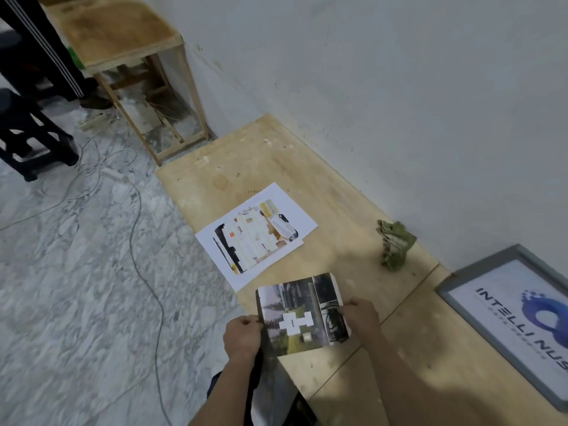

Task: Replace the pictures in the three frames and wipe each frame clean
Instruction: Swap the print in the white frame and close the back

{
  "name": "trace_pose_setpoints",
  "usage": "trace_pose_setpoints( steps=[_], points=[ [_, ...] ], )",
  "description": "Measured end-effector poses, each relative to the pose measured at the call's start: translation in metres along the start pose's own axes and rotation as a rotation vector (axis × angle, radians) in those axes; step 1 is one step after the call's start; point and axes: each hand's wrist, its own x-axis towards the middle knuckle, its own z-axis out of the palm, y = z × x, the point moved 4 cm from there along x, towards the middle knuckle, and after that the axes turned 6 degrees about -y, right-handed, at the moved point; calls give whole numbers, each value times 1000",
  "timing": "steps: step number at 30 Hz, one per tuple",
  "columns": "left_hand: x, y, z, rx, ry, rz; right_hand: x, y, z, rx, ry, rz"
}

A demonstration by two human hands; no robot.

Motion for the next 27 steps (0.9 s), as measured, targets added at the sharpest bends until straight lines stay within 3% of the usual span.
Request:
trace_pose_setpoints(
  steps=[8,12,20,27],
  points=[
    [-26,31,42,-95,-218,171,-50,64,-62,456,44,78],
    [-61,32,105,14,-417,256,-101,142,-99,637,191,124],
    [-138,-50,240,390,-794,294,-229,329,-99,954,589,485],
    [-147,-94,261,601,-761,350,-247,394,-68,1099,700,520]
  ],
)
